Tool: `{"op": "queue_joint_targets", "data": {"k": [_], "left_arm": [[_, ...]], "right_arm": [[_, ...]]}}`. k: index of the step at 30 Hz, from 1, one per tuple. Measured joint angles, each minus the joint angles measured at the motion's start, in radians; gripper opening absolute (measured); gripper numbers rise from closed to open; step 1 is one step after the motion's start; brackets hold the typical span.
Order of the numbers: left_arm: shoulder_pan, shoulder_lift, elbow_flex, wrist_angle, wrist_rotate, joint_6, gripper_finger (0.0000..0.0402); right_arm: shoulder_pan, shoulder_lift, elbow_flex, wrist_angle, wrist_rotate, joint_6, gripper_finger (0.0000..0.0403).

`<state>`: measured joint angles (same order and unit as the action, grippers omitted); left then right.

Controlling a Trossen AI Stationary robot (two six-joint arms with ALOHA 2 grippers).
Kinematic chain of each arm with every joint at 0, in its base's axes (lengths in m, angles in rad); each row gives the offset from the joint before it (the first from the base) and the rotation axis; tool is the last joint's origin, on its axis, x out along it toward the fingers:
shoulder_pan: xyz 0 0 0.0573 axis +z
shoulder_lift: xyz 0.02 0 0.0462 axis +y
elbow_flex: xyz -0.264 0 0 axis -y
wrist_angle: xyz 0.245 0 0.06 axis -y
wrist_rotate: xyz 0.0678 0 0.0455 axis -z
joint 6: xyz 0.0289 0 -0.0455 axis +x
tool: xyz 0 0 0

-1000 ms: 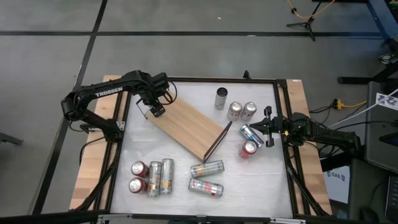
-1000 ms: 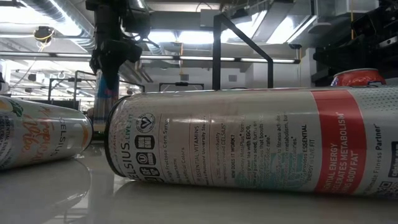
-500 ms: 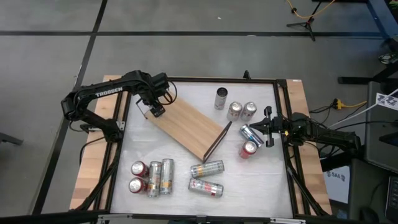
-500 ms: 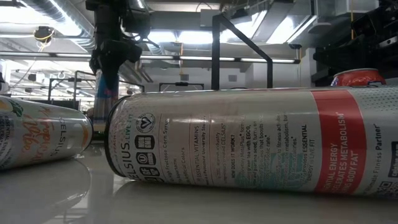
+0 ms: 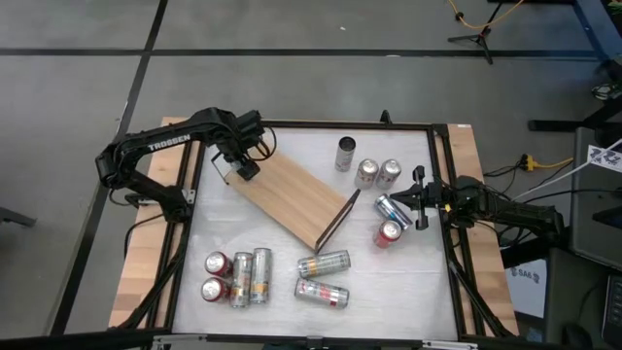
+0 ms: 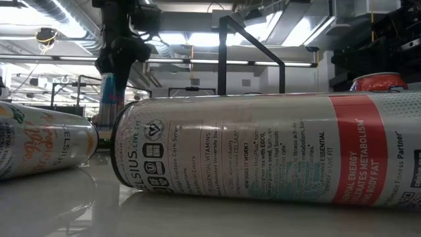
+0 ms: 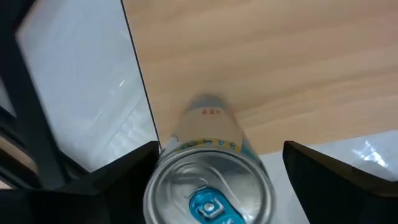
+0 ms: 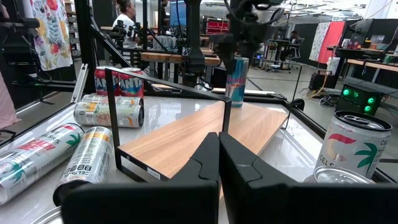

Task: Place canned beverage on shelf
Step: Put the left blue soda can on the shelf

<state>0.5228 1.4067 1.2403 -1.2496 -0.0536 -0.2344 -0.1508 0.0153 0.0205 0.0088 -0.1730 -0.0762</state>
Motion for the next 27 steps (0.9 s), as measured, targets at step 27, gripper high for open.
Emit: {"op": "queue_joint_targets", "data": {"k": [27], "left_arm": [[-0.014, 0.0, 0.148, -0.134, -0.058, -0.17, 0.0334]], "right_arm": [[0.0, 0.0, 0.0, 0.0, 0.0, 0.0, 0.0001]]}}
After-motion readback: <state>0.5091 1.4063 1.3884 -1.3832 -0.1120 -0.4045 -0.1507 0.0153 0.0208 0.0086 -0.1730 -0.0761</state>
